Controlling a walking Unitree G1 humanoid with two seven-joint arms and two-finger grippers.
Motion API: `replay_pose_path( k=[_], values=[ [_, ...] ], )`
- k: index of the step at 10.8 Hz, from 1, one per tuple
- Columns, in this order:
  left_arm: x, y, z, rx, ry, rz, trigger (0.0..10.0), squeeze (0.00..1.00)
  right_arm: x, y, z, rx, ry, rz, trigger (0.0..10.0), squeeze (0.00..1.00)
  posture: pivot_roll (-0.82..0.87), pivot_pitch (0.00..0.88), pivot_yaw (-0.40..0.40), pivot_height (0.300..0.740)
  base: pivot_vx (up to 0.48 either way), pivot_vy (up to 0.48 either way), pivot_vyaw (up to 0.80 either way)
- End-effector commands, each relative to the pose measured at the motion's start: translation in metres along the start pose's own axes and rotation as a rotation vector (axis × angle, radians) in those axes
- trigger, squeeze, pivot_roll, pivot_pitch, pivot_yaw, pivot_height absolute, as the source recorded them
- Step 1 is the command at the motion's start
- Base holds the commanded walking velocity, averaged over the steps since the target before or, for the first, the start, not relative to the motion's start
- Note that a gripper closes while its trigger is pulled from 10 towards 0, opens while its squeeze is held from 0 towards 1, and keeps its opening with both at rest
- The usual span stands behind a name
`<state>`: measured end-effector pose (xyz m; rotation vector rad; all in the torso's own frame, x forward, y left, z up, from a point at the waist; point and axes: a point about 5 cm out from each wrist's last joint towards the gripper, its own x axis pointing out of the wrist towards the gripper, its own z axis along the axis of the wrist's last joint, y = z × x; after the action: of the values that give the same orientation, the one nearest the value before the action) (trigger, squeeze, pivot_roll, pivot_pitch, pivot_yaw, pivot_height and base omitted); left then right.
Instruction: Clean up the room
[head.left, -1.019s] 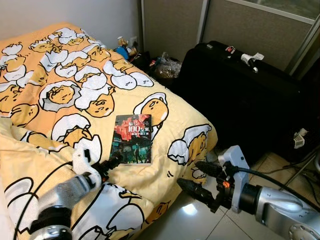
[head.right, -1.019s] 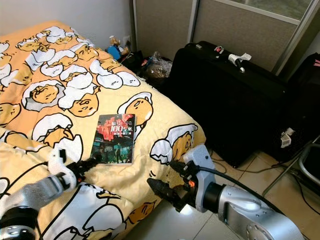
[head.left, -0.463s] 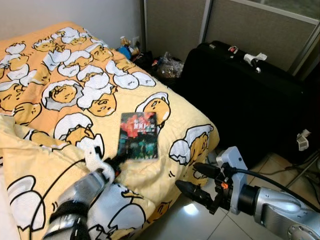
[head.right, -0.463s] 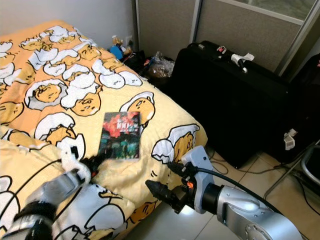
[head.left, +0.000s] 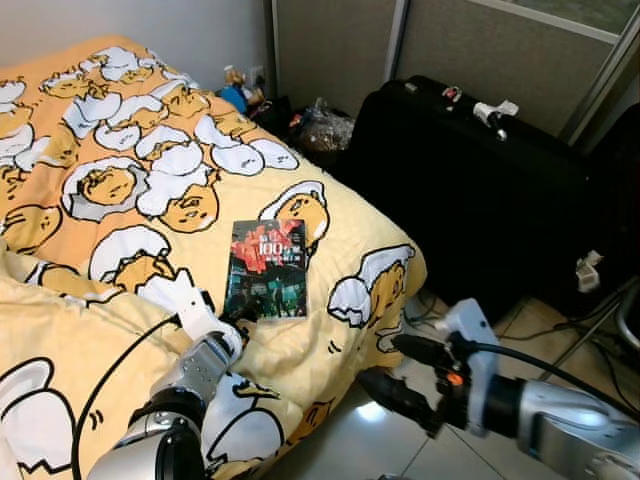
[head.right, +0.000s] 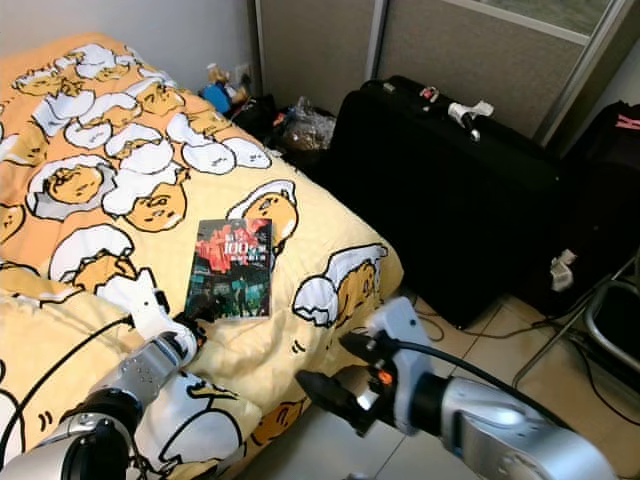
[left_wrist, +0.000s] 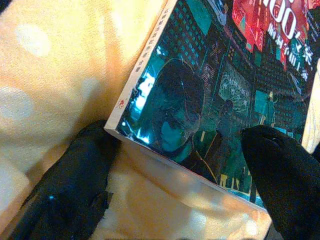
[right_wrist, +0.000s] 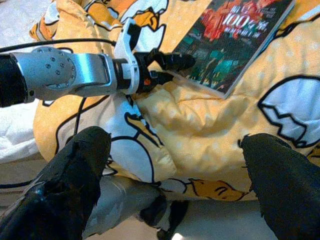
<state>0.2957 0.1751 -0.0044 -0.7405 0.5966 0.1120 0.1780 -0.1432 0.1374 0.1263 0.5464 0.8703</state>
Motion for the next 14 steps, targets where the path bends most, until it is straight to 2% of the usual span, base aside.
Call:
replay_pose_path(
  k=[1, 2, 3, 4, 5, 6, 8, 9, 14],
  values=[
    [-0.001, 0.005, -0.009, -0.048, 0.021, 0.020, 10.0, 0.00, -0.004, 0.003, 0.001, -0.003, 0.007, 0.016, 10.0, 0.00, -0.29, 0.110, -0.020, 0.740, 0.000, 0.000, 0.00],
    [0.001, -0.002, 0.000, -0.106, -0.041, -0.017, 10.0, 0.00, -0.005, 0.005, 0.000, -0.005, 0.020, 0.028, 10.0, 0.00, -0.29, 0.109, -0.024, 0.740, 0.000, 0.000, 0.00],
    [0.004, -0.014, 0.014, -0.171, -0.110, -0.102, 10.0, 0.00, -0.003, 0.008, -0.004, -0.035, 0.055, 0.065, 10.0, 0.00, -0.29, 0.104, -0.029, 0.740, 0.000, 0.000, 0.00],
    [0.005, -0.024, 0.019, -0.182, -0.124, -0.175, 9.2, 0.00, 0.000, 0.008, -0.011, -0.146, 0.140, 0.076, 10.0, 0.00, -0.28, 0.095, -0.032, 0.740, 0.000, 0.000, 0.00],
    [0.006, -0.028, 0.020, -0.185, -0.128, -0.207, 4.8, 0.00, 0.003, 0.006, -0.011, -0.160, 0.138, 0.066, 10.0, 0.00, -0.28, 0.091, -0.033, 0.740, 0.000, 0.000, 0.00],
    [0.006, -0.029, 0.021, -0.187, -0.135, -0.216, 3.5, 0.00, 0.006, 0.005, -0.006, -0.161, 0.115, 0.051, 10.0, 0.00, -0.29, 0.092, -0.034, 0.740, 0.000, 0.000, 0.00],
    [0.006, -0.031, 0.025, -0.210, -0.170, -0.236, 0.0, 0.00, 0.008, 0.004, -0.005, -0.173, 0.101, 0.046, 10.0, 0.00, -0.29, 0.092, -0.032, 0.740, 0.000, 0.000, 0.00],
    [0.006, -0.033, 0.027, -0.230, -0.180, -0.248, 0.0, 0.00, 0.008, 0.003, -0.006, -0.178, 0.096, 0.040, 10.0, 0.00, -0.28, 0.093, -0.031, 0.740, 0.000, 0.000, 0.00],
    [0.007, -0.036, 0.027, -0.209, -0.154, -0.281, 0.0, 0.00, 0.016, -0.004, -0.001, -0.188, 0.053, 0.008, 10.0, 0.00, -0.27, 0.074, -0.007, 0.740, 0.000, 0.000, 0.00]
  ],
)
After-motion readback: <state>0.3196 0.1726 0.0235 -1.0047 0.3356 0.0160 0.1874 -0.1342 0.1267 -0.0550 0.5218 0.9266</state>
